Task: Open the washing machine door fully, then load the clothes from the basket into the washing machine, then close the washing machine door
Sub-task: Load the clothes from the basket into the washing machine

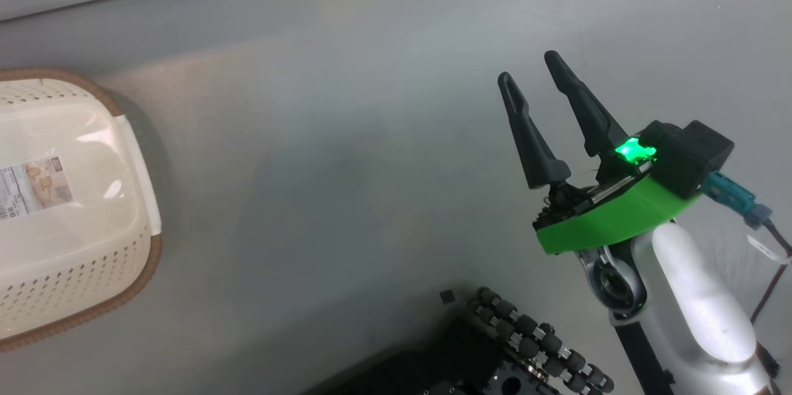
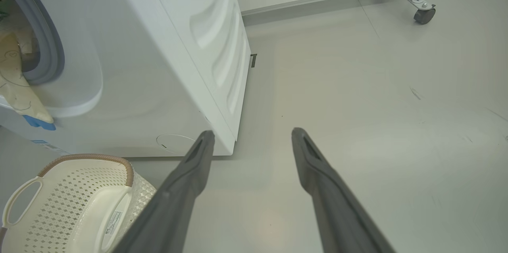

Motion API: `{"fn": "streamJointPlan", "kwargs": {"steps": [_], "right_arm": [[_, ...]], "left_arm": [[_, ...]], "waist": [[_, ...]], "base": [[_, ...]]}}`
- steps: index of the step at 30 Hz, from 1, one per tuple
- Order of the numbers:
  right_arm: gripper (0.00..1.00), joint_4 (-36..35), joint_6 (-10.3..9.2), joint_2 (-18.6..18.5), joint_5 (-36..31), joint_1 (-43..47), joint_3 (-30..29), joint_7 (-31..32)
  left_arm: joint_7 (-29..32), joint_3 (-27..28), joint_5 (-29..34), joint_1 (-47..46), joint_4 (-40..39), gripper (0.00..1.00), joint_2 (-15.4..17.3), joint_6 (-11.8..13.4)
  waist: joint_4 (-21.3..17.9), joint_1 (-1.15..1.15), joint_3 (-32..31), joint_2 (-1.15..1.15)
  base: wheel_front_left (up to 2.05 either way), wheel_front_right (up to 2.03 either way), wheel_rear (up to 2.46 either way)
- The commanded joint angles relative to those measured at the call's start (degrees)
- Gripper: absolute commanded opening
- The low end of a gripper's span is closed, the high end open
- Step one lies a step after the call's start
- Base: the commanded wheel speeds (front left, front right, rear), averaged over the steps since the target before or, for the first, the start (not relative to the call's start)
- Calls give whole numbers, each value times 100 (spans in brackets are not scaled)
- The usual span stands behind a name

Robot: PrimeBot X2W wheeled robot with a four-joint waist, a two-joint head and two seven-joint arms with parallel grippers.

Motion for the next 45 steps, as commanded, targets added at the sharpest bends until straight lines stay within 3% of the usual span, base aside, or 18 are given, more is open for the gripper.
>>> {"fn": "streamJointPlan", "kwargs": {"steps": [1,7,8,9,10,17,28,37,45], "right_arm": [[100,-168,-16,-43,68,72,67,-52],[100,-175,-16,-43,94,66,63,-52],[100,-179,-16,-43,90,68,59,-52],[100,-182,-16,-43,87,68,57,-53],[100,-187,-16,-43,84,63,53,-53],[100,-195,-16,-43,34,-24,-2,-53],[100,-243,-16,-43,-198,-60,-218,-53],[100,-246,-16,-43,-598,-36,-462,-53],[100,-264,-16,-43,-1037,72,-725,-5]], "left_arm": [[-269,78,128,-221,-127,0,396,-50],[-689,7,184,-299,322,0,378,-134],[-664,22,160,-289,437,5,349,-87],[-624,43,124,-288,550,49,326,-56],[-589,28,116,-295,647,100,321,-66],[-570,-53,76,-386,971,100,237,-98],[-1071,152,-240,340,789,100,-3,132],[-1708,327,-526,1703,-141,100,-514,538],[-2142,350,-595,3651,-1704,100,-990,1124]], "waist": [[-52,-1,77,0],[-63,-1,161,0],[-57,-1,168,0],[-51,-1,179,0],[-45,-1,189,0],[29,-1,231,0],[358,-1,45,0],[783,-1,-284,0],[1230,-1,-824,0]], "base": [[0,0,0],[0,0,0],[0,0,0],[0,0,0],[0,0,0],[0,0,0],[0,0,0],[0,0,0],[0,0,0]]}}
